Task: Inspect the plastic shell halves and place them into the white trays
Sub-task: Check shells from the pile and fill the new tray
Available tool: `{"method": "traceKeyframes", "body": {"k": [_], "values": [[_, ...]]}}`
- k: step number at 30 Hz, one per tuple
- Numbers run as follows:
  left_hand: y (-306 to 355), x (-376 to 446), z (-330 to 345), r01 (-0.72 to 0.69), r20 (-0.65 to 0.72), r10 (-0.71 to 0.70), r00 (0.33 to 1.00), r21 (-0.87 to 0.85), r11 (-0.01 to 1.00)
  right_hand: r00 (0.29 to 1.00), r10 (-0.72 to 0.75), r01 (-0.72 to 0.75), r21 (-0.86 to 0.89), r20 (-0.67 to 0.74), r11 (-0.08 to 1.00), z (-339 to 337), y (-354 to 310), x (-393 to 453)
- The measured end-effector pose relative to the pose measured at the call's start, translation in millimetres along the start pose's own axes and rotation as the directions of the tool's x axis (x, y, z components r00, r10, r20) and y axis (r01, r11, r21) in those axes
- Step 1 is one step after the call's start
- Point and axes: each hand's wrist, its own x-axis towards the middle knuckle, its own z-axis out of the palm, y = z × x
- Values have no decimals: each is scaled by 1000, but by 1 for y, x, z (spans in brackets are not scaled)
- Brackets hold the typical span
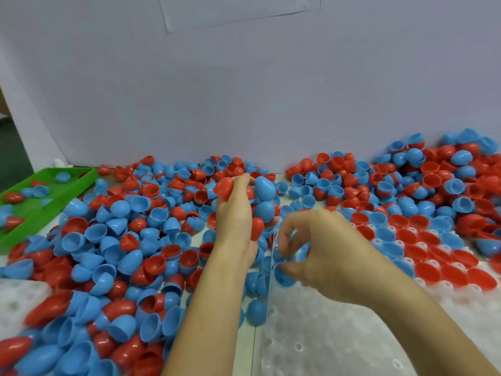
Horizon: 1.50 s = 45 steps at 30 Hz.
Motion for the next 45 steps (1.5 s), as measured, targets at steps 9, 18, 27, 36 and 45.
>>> {"method": "traceKeyframes", "body": {"k": [9,18,27,36,45], "values": [[-2,-2,1,21,50,-20,999,-30,999,995,-37,61,-273,94,960,19,1,-2],[-2,-10,9,53,231,-73,970,92,994,916,-44,134,202,-399,970,-28,21,4],[-19,-21,24,-306,533,11,846,468,829,896,-105,184,145,-432,972,-26,13,3],[-15,-24,24,-302,655,10,755,334,893,898,114,163,563,-424,810,-33,20,6],[-14,-24,20,-170,632,-42,774,271,947,928,233,101,798,-291,594,-31,16,5]]}}
